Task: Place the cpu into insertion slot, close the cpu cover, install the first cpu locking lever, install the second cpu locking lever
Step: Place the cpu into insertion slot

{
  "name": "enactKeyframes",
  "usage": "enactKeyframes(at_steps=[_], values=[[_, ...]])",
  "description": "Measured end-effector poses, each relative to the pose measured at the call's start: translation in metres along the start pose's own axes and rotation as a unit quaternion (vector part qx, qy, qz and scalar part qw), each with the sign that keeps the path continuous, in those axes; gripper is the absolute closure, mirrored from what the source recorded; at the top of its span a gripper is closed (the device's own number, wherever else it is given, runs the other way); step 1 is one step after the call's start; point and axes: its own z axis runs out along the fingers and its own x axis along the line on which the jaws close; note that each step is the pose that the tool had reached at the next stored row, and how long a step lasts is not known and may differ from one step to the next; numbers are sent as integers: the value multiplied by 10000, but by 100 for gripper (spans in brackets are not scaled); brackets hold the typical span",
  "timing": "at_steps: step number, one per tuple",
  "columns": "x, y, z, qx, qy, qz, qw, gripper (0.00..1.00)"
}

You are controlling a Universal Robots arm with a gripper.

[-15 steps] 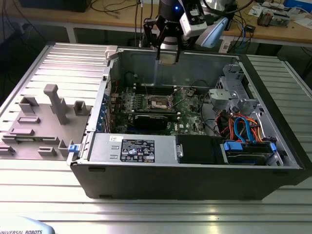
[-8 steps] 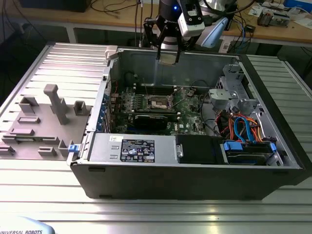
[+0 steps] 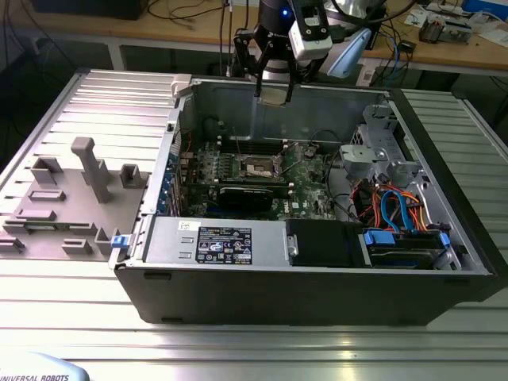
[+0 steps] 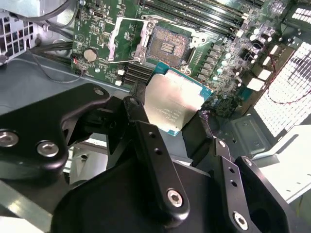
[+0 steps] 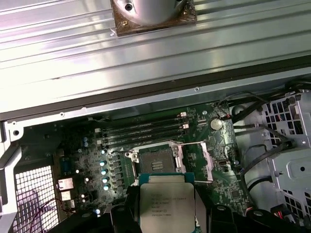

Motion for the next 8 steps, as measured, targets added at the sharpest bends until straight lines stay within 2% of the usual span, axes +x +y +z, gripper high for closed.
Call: enactKeyframes(at_steps=[3,8], values=[[0,0,1,-6,-30,336,9994,46],[0,0,1,-7,-32,359,9993,46]])
